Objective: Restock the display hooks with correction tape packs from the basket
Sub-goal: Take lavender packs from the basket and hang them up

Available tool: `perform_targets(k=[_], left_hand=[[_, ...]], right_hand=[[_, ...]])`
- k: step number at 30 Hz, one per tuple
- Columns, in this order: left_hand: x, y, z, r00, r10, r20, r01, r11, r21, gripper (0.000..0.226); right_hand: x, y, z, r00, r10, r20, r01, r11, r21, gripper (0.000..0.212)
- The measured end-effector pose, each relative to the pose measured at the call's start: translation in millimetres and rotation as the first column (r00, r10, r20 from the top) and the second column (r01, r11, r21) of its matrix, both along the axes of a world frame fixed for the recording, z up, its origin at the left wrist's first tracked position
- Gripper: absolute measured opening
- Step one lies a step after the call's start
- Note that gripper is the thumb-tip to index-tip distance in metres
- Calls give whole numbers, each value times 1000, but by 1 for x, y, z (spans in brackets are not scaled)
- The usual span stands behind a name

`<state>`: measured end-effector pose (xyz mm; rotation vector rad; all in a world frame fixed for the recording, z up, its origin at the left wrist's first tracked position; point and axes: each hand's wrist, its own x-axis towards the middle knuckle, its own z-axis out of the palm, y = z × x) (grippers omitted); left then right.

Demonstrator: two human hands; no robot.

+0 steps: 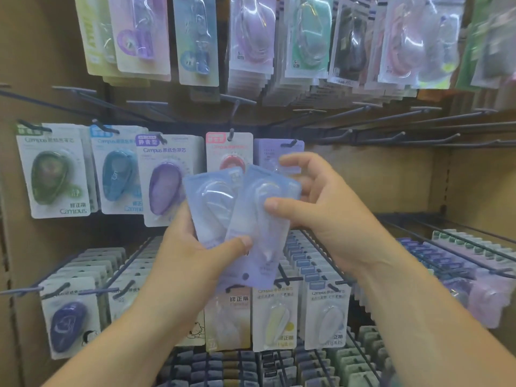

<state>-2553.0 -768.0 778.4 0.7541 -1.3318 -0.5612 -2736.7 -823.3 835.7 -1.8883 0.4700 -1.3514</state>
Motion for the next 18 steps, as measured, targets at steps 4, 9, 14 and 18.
perform_targets(k=[4,9,14,18], left_hand=[[1,0,-3,998,-61,24,59,997,55,60],[-5,-3,-6,987,-103,-126,107,994,28,38],[-11,-7,-5,984,-57,-171,63,997,34,27],[-8,-9,-2,978,-9,-209,10,1000,7,29]], right_hand=[[-14,-1,10,972,-48,-230,25,994,-104,43],[-13,-5,1,970,-86,-226,59,991,-121,30],[-30,-5,0,948,-152,-279,113,982,-151,29],[-48,-1,3,987,-154,-46,151,986,-68,26]])
